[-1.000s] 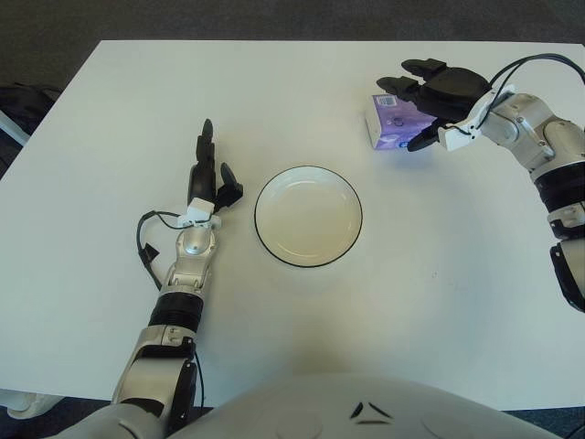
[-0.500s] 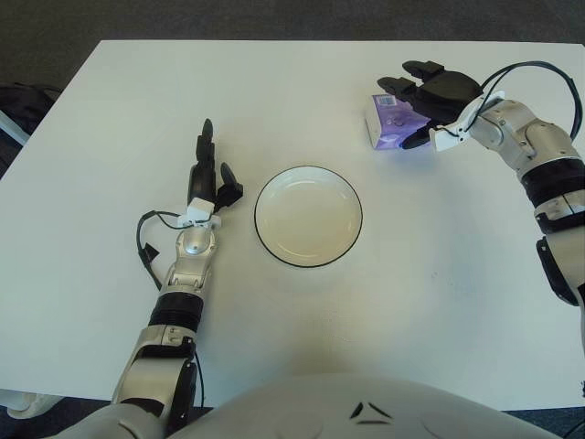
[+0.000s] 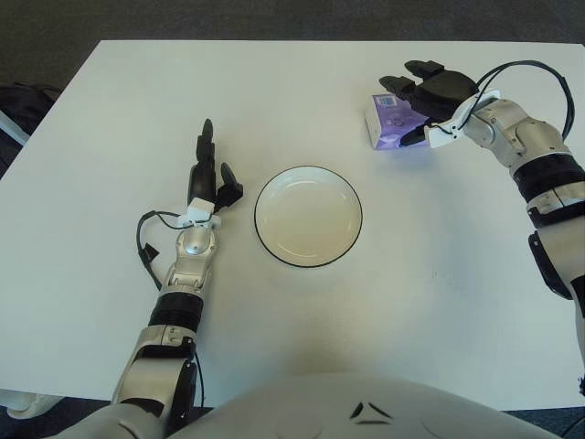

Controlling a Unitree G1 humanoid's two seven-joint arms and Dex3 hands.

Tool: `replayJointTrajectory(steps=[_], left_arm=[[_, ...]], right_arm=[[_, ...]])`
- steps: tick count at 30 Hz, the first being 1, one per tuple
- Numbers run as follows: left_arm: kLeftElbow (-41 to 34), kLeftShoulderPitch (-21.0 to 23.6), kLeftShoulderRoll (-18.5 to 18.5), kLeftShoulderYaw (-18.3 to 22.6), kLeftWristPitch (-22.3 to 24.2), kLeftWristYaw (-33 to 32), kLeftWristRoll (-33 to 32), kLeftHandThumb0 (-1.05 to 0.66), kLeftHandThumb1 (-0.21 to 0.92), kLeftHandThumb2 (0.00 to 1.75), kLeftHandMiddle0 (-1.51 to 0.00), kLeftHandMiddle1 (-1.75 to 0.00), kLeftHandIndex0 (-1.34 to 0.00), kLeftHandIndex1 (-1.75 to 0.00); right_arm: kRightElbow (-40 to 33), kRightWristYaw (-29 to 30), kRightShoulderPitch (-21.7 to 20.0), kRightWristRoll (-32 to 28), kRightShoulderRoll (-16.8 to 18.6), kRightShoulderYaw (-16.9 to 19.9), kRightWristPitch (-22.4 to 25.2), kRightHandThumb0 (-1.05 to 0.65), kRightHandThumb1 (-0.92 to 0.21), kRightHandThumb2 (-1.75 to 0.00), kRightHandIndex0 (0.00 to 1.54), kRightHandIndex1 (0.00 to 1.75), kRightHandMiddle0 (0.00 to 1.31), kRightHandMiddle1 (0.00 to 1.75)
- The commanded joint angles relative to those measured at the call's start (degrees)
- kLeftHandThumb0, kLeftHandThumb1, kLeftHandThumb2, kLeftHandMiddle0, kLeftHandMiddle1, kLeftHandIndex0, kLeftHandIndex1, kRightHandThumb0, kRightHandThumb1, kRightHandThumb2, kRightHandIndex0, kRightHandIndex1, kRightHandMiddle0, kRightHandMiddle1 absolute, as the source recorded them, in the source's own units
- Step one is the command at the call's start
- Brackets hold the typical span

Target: Put the tissue paper into the plate.

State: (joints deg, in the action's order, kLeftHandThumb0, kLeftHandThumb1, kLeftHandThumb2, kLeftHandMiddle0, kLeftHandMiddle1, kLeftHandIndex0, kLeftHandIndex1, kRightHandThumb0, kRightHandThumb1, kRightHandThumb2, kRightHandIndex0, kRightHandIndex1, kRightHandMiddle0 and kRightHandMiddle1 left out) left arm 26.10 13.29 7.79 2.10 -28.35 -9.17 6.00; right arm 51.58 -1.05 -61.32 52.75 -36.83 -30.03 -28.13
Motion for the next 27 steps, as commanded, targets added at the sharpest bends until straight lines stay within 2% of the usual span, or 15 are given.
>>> replayJointTrajectory(steps=[1, 27], left_arm=[[7.47, -7.70, -2.63, -1.89, -0.74, -0.63, 1.70, -0.95, 0.92, 1.19, -0.01, 0.00, 0.00, 0.00], [7.49, -8.25, -2.87, -1.38, -1.38, -0.93, 1.17, -0.95, 0.92, 1.20, -0.01, 0.00, 0.00, 0.00]], right_arm=[[1.57, -1.03, -1.58, 0.64, 0.38, -0.99, 1.14, -1.05, -0.92, -0.43, 0.00, 0.00, 0.00, 0.00], [8.62, -2.92, -5.60, 1.18, 1.67, -5.82, 5.17, -1.05, -0.92, -0.38, 0.00, 0.00, 0.00, 0.00]])
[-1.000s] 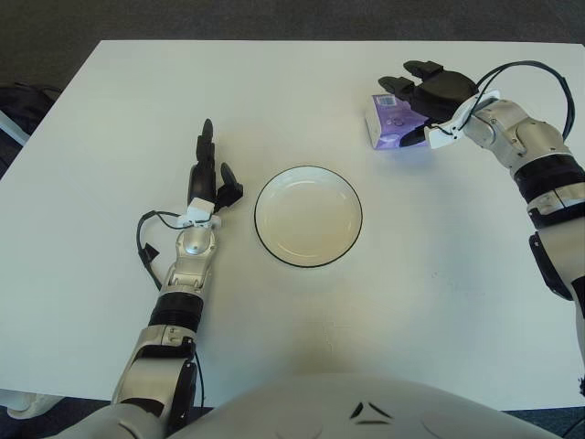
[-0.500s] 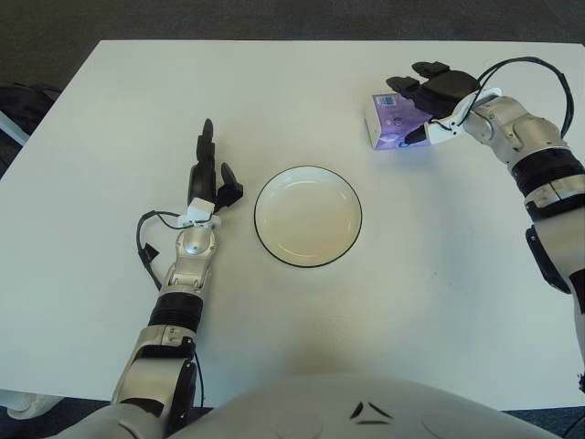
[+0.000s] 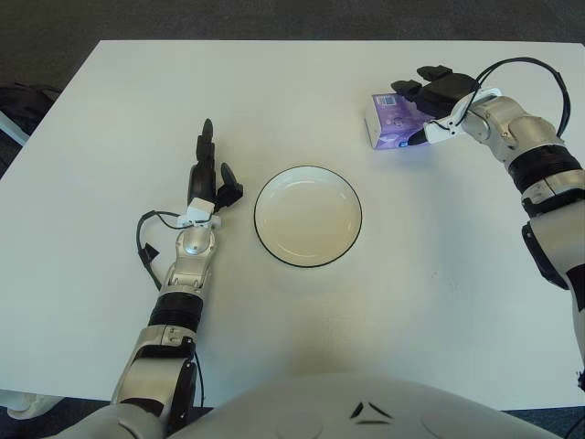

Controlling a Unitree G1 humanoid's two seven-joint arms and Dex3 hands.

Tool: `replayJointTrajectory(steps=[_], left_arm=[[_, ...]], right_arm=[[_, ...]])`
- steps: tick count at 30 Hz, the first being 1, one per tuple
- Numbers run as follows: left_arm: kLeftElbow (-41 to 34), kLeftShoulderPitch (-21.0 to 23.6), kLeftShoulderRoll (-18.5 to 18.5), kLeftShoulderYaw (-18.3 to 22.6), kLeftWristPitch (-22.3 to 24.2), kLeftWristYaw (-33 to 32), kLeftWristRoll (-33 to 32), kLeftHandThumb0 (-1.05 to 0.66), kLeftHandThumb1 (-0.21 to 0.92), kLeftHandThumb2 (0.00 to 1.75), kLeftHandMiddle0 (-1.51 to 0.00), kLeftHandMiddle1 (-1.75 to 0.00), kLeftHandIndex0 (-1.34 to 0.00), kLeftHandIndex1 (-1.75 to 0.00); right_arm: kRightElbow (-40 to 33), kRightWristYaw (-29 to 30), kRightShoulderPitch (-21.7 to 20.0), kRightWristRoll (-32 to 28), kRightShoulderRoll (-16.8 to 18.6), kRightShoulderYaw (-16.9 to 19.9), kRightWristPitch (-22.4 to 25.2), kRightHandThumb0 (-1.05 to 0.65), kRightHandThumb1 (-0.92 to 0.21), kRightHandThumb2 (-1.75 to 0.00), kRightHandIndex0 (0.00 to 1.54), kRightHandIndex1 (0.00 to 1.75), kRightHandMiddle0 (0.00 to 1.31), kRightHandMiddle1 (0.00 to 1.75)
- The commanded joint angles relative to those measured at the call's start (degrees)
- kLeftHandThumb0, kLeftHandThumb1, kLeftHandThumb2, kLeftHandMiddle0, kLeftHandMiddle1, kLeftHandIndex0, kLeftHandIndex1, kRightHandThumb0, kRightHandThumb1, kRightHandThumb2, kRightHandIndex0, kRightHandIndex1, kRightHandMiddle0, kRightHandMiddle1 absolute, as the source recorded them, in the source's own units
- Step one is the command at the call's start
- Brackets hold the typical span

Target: Put the tissue paper into the plate.

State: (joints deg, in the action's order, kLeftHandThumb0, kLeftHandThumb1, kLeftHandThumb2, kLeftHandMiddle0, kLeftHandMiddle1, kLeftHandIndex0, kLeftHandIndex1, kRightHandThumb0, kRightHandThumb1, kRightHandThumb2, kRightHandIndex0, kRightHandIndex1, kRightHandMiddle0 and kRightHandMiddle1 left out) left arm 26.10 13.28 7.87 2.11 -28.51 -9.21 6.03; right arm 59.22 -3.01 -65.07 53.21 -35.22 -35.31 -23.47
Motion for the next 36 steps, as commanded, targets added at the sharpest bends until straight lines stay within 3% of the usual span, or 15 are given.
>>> replayJointTrajectory(steps=[1, 36], left_arm=[[7.43, -8.30, -2.94, -1.41, -1.25, -0.96, 1.21, -0.95, 0.92, 1.20, -0.01, 0.00, 0.00, 0.00], [7.34, -8.24, -3.80, -1.42, -0.04, -1.52, 0.58, -0.96, 0.92, 1.20, -0.03, -0.01, -0.01, -0.02]], right_arm=[[1.21, -1.13, -1.98, 0.64, 0.11, -0.64, 0.58, -1.05, -0.92, -0.38, 0.00, 0.00, 0.00, 0.00], [6.35, 0.59, -2.56, -0.34, 2.18, -1.71, 0.00, -1.05, -0.92, -0.36, 0.00, 0.00, 0.00, 0.00]])
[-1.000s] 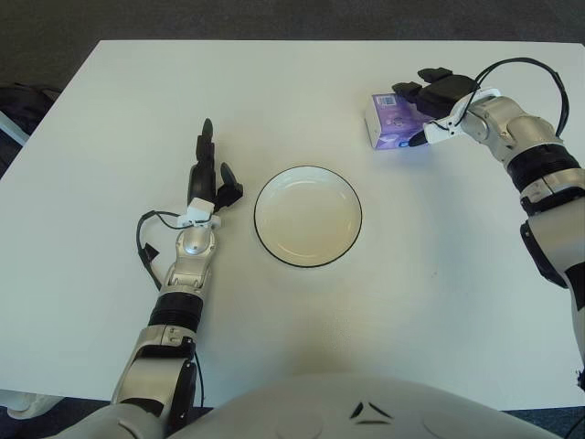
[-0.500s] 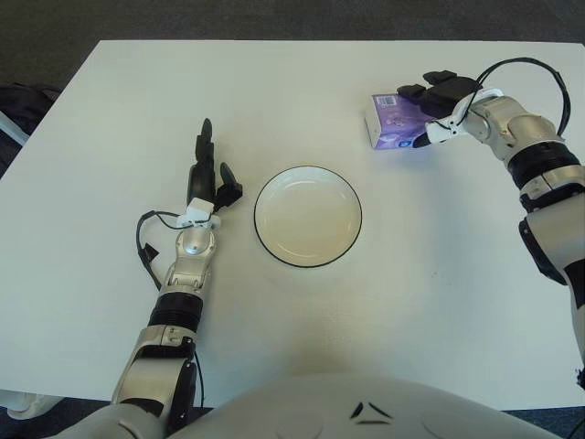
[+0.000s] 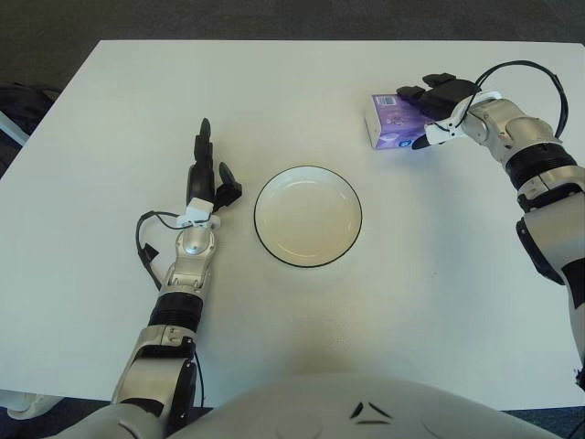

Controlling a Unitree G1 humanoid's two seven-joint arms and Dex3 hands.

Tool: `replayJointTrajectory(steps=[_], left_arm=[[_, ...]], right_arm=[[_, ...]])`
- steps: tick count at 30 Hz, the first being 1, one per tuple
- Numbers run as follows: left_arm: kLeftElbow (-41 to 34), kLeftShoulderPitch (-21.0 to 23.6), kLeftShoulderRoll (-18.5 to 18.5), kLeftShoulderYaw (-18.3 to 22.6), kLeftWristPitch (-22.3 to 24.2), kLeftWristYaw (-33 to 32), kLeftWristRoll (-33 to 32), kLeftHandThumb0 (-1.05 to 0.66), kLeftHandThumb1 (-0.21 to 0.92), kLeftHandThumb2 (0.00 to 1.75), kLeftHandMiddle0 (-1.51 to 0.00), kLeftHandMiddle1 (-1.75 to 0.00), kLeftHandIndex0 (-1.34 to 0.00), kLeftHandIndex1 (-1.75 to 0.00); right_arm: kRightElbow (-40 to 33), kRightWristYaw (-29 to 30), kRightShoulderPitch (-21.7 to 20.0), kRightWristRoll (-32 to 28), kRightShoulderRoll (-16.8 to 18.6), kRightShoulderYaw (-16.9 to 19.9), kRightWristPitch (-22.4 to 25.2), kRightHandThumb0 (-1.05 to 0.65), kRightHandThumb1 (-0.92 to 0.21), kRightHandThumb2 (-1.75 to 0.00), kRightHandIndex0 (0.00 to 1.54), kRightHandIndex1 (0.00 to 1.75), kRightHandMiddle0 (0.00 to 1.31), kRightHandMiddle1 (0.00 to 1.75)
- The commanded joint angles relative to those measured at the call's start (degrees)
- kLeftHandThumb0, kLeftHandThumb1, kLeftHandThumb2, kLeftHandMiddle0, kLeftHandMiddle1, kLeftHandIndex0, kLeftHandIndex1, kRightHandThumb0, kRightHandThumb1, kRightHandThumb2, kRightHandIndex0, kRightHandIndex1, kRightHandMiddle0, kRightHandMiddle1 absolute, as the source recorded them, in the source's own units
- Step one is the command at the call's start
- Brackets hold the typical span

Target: Put the tissue paper into the plate.

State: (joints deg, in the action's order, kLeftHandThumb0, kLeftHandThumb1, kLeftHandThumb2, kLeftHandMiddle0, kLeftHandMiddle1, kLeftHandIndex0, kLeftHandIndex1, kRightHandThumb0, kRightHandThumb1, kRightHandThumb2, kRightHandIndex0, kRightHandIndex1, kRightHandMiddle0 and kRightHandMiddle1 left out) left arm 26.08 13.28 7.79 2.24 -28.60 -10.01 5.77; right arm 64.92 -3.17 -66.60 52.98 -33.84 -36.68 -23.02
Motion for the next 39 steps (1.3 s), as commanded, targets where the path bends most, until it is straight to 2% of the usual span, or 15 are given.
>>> replayJointTrajectory(steps=[1, 22, 39], left_arm=[[7.34, -8.25, -3.71, -1.57, 0.05, -0.77, 0.91, -0.96, 0.92, 1.20, -0.03, -0.01, -0.01, -0.02], [8.24, -7.95, -3.83, -2.12, -0.59, -2.00, 1.72, -0.96, 0.92, 1.20, -0.03, 0.00, 0.00, 0.00], [8.89, -8.12, -3.77, -2.34, -1.32, -1.91, 1.85, -0.96, 0.92, 1.19, -0.03, 0.00, 0.00, 0.00]], right_arm=[[0.70, 0.83, -1.03, -0.13, 0.88, -0.33, -0.42, -1.05, -0.92, -0.36, 0.00, 0.00, 0.00, 0.00], [2.13, 4.23, -1.21, -0.51, 2.73, -0.14, -0.50, -1.05, -0.92, -0.37, 0.00, 0.00, 0.00, 0.00], [2.43, 9.36, -2.20, -1.00, 4.37, 0.40, -0.67, -1.05, -0.92, -0.38, 0.00, 0.00, 0.00, 0.00]])
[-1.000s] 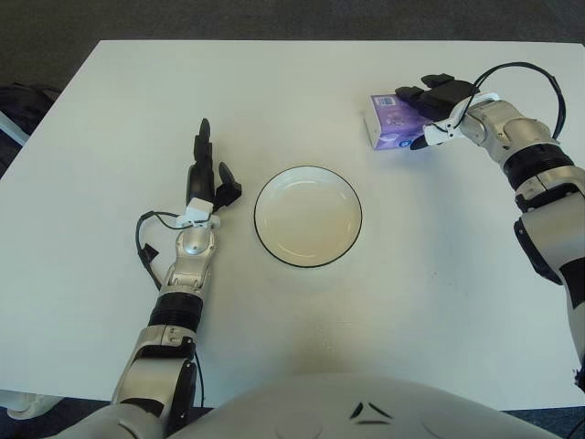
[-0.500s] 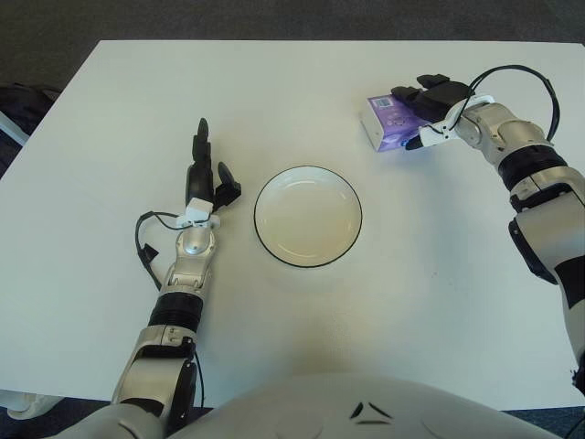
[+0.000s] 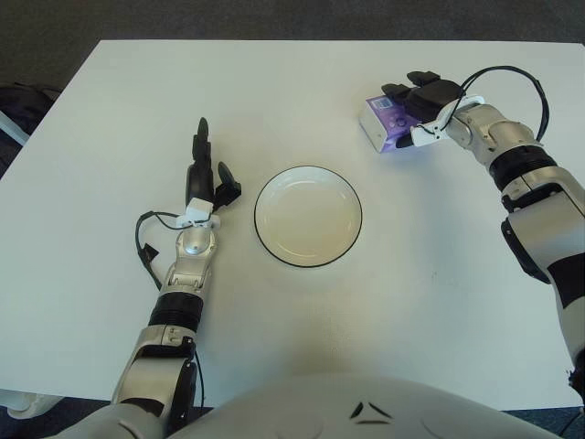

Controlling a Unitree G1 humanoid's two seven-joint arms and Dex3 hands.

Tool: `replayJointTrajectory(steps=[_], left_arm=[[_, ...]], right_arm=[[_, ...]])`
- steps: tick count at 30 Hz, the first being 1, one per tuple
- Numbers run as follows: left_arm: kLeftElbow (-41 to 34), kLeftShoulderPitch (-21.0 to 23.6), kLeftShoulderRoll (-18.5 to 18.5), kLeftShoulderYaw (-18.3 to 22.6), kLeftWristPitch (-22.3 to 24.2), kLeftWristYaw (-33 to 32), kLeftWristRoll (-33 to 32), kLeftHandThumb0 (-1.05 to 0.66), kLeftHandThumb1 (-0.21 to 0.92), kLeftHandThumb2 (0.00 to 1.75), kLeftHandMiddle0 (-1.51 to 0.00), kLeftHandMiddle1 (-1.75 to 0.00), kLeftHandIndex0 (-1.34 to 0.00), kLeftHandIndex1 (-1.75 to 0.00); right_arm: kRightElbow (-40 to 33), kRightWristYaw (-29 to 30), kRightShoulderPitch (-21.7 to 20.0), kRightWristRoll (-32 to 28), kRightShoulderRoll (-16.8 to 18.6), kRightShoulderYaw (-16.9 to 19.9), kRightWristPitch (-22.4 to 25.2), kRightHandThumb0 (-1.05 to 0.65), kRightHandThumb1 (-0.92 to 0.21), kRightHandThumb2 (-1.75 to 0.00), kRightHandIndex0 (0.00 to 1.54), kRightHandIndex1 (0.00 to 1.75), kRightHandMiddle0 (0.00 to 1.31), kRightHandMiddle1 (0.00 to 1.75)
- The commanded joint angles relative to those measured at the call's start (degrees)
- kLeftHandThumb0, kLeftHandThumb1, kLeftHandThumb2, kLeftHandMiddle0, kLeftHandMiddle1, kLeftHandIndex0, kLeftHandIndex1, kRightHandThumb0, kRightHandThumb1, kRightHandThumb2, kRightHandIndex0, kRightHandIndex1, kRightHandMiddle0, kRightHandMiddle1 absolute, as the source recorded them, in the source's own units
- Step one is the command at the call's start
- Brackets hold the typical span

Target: Put the tissue paper into the plate.

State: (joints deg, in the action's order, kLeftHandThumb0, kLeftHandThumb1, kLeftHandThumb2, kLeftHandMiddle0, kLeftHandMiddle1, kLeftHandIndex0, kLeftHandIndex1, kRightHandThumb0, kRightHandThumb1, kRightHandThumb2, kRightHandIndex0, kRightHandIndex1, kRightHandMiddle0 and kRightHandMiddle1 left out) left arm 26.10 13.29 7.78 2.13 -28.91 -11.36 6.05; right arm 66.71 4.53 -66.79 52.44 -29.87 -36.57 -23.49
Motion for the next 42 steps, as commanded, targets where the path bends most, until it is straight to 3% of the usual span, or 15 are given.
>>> replayJointTrajectory(steps=[1, 15, 42], left_arm=[[8.91, -8.14, -3.78, -2.22, -1.01, -0.60, 1.57, -0.96, 0.92, 1.19, -0.03, 0.00, 0.00, 0.00], [8.42, -8.66, -4.07, -2.39, -1.09, -0.81, 1.66, -0.95, 0.92, 1.19, -0.02, 0.00, 0.00, 0.00], [7.85, -9.98, -3.98, -2.15, -1.89, -0.64, 1.28, -0.96, 0.92, 1.19, -0.01, 0.00, 0.00, 0.00]], right_arm=[[0.75, 1.93, -2.06, -0.44, 0.52, 0.26, -0.18, -1.05, -0.92, -0.38, 0.00, 0.00, 0.00, 0.00], [2.33, 3.41, -2.70, 0.17, 2.00, -0.63, 0.64, -1.05, -0.92, -0.38, 0.00, 0.00, 0.00, 0.00], [3.31, 2.35, -2.09, 0.49, 1.35, -2.49, -1.04, -1.05, -0.92, -0.37, 0.00, 0.00, 0.00, 0.00]])
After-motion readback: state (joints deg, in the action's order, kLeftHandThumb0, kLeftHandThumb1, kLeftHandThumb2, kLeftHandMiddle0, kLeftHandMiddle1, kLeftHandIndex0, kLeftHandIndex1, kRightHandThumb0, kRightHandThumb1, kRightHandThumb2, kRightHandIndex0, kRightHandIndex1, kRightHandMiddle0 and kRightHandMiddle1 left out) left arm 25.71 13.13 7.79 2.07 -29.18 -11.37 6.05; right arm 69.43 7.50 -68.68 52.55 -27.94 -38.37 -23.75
